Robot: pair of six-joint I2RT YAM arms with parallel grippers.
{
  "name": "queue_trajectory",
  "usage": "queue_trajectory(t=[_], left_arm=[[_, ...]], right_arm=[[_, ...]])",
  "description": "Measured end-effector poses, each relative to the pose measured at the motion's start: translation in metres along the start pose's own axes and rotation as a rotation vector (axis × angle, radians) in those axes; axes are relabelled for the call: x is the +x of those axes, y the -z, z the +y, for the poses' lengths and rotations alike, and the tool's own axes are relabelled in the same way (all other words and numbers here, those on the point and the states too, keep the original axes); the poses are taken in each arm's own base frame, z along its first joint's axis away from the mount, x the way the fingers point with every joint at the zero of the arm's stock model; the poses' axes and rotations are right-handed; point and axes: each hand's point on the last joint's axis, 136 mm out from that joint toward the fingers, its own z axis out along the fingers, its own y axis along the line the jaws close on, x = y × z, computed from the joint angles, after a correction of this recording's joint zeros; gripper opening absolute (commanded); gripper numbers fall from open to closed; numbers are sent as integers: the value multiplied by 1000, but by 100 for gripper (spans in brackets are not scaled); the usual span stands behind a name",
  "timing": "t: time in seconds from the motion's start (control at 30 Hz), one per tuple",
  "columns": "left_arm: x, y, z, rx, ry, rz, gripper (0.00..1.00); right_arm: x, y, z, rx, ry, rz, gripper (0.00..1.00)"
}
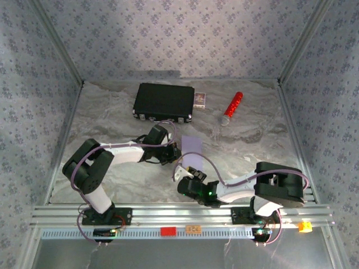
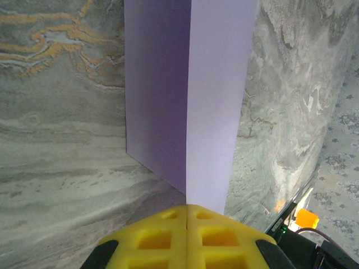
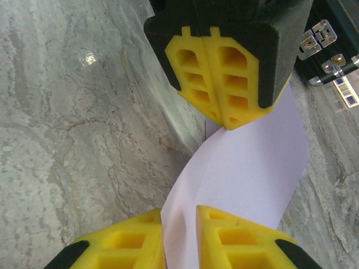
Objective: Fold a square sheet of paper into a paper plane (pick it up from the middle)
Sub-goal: Third fold the triangle at the center of the table.
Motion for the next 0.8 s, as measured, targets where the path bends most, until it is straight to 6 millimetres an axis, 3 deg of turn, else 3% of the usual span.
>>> queue_trajectory(t=[0.23,0.37,0.5,0.67,0.8], left_arm=[[-1,0,0,0,1,-2,3],[-2,3,2,-16,3,-16,18],[-8,18,-2,-28,-11,-67,38],[-20,41,-5,-43,-22,-146,41],[-28,54,-2,-64,-19,-189,39]], right_arm=[[-1,0,0,-1,-2,-2,8],[0,1,3,-26,-9,1,5],[-1,0,9,-96,-69,10,5],[-7,-1,16,-233,-209,14,5],[-11,-5,19,-365,-361,30,4]])
